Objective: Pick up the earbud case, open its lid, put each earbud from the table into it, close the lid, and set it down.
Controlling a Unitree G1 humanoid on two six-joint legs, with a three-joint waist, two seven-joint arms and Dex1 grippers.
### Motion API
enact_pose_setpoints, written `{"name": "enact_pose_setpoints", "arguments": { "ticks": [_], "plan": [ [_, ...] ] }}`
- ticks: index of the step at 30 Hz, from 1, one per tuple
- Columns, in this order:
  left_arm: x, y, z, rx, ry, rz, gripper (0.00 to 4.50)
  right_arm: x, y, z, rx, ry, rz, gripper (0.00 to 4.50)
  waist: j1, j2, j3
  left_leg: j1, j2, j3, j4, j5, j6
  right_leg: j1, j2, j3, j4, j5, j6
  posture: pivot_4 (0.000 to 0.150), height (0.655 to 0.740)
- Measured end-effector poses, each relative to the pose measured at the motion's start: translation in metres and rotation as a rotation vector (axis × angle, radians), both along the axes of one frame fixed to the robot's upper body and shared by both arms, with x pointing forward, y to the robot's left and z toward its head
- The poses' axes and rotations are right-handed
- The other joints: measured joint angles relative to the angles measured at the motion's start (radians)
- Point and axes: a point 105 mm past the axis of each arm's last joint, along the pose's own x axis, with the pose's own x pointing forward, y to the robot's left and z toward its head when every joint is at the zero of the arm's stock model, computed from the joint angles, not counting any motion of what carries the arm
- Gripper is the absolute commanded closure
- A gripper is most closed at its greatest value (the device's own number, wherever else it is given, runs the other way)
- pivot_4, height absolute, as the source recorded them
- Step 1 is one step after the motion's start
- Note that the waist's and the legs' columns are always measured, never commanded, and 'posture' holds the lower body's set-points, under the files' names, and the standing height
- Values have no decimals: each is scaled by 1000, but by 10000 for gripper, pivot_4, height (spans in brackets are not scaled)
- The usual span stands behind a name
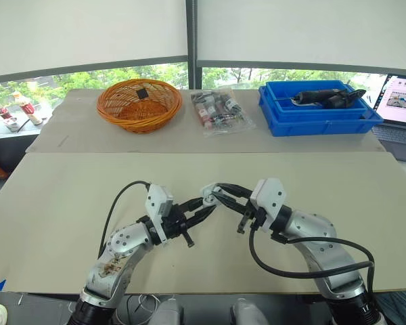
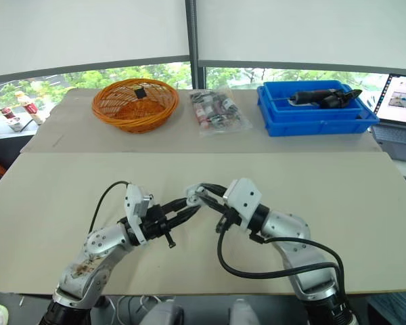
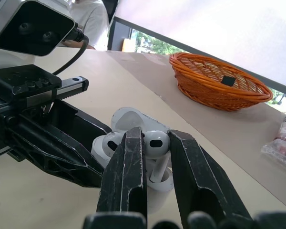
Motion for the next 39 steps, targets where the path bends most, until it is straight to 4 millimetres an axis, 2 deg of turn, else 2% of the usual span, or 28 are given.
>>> {"name": "enact_pose_setpoints", "arguments": {
  "ticks": [2,3,9,15,17,20,24,28,31,34,35,39],
  "plan": [
    [0,0,0,0,1,-2,39538,-1,0,0,-3,-7,1,41462,0,0,0,0,0,0,0,0,0,0,0,0,0,0,0,1500,7400],
    [0,0,0,0,1,-3,39538,-1,0,0,-4,-12,4,31098,0,0,0,0,0,0,0,0,0,0,0,0,0,0,0,1500,7400],
    [2,4,3,-4,-11,23,39538,-2,-2,-5,-10,12,6,10882,0,0,0,0,0,0,0,0,0,0,0,0,0,0,0,1500,7400],
    [2,4,3,-5,-12,19,39538,-10,-15,4,20,42,8,10820,2,0,0,0,0,0,0,0,0,0,0,0,0,0,0,1500,7400],
    [1,4,3,1,-12,6,39538,-13,-34,9,-6,61,-27,10820,5,0,0,-1,0,0,0,0,0,1,0,0,-1,0,0,1500,7400],
    [-1,5,-2,40,3,-56,39538,-9,-74,15,-99,80,-147,10820,4,0,0,0,0,2,0,0,0,1,0,0,-1,0,0,1500,7400],
    [-11,-12,-4,86,12,-269,39538,0,-109,28,-203,75,-221,10820,2,0,0,0,0,6,0,0,0,2,0,0,-1,0,0,1500,7400],
    [-10,-27,-2,116,5,-419,39538,9,-114,38,-321,92,-153,22799,-4,0,0,0,0,7,0,0,0,2,1,0,-1,0,0,1500,7400],
    [-12,-35,-2,112,-4,-486,39538,11,-99,38,-383,115,-37,32957,-8,0,0,0,1,7,0,0,1,1,1,0,-2,0,0,1500,7400],
    [-13,-41,-2,103,-13,-525,39538,13,-82,28,-429,171,67,43579,-5,0,0,-1,0,6,1,0,0,1,1,0,-2,0,0,1500,7400],
    [-14,-42,-2,103,-15,-533,39538,14,-77,25,-445,191,95,45000,-4,0,0,-1,0,6,2,0,0,1,0,0,-2,0,0,1500,7400],
    [-14,-46,-2,97,-15,-548,39538,13,-64,12,-488,251,168,45000,4,0,0,-2,0,5,2,0,0,1,0,-1,-2,0,0,1500,7400]
  ]
}}
